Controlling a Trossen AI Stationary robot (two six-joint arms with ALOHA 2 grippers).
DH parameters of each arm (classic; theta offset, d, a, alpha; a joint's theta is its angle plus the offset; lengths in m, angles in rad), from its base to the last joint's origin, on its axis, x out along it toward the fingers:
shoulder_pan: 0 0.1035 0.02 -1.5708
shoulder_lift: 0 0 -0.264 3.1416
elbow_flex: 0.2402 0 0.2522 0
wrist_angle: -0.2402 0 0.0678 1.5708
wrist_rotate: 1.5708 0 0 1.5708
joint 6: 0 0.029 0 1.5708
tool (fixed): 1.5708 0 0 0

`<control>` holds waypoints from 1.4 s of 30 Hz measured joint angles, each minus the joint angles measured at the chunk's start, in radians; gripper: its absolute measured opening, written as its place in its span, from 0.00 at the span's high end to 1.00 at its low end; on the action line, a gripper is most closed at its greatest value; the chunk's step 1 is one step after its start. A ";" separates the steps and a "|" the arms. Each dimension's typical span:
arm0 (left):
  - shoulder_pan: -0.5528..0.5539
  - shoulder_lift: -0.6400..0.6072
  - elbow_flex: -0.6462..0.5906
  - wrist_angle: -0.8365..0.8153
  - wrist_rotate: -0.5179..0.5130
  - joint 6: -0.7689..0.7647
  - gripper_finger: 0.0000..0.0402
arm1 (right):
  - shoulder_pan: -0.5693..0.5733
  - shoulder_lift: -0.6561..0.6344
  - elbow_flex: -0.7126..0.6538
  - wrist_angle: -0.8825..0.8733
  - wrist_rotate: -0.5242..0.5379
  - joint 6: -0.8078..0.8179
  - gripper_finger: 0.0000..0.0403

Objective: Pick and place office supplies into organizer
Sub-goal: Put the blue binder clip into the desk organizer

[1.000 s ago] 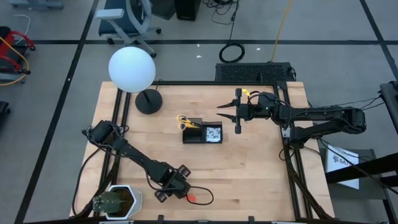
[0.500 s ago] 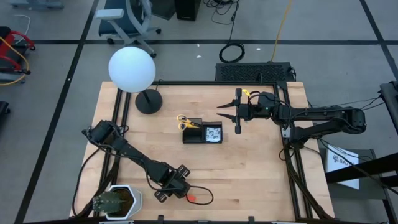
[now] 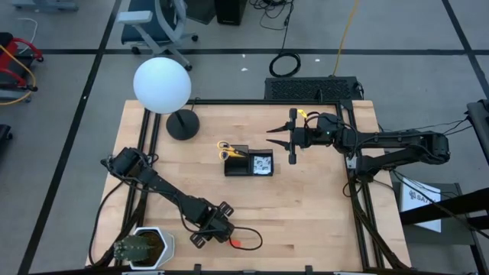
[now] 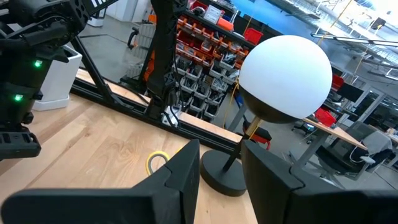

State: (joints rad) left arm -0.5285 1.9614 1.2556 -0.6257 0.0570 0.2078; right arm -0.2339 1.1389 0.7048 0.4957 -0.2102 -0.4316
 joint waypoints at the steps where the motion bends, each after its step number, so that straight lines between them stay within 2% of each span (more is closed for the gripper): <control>1: 0.000 0.000 0.000 -0.001 0.000 0.000 0.54 | 0.000 0.000 0.000 0.000 0.000 0.000 0.73; 7: 0.000 0.000 0.000 -0.004 0.000 -0.001 0.58 | 0.000 0.000 0.000 0.000 0.000 0.000 0.73; 15: 0.001 0.001 0.000 -0.007 0.011 -0.004 0.82 | 0.000 0.000 0.000 0.000 0.000 0.000 0.73; 18: 0.002 0.001 0.000 -0.007 0.014 -0.008 0.89 | 0.000 0.000 0.000 0.000 0.000 0.000 0.73; 22: 0.002 0.001 -0.001 -0.007 0.014 -0.008 0.89 | 0.000 0.000 0.000 0.000 0.000 0.000 0.73; 27: 0.001 0.001 -0.001 -0.007 0.015 -0.011 0.84 | 0.000 0.000 0.000 0.000 0.000 0.000 0.73; 32: 0.001 0.002 0.013 -0.020 0.011 -0.010 0.88 | 0.000 0.000 0.000 0.000 0.000 0.000 0.73; 36: 0.002 -0.026 0.013 -0.032 -0.058 0.003 0.89 | 0.000 0.000 0.000 0.000 0.000 0.000 0.73; 42: 0.010 -0.081 0.014 -0.100 -0.179 0.004 0.84 | 0.000 0.000 0.000 0.000 0.000 0.000 0.73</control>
State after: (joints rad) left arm -0.5190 1.8802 1.2701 -0.7254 -0.1218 0.2122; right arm -0.2338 1.1389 0.7048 0.4953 -0.2104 -0.4316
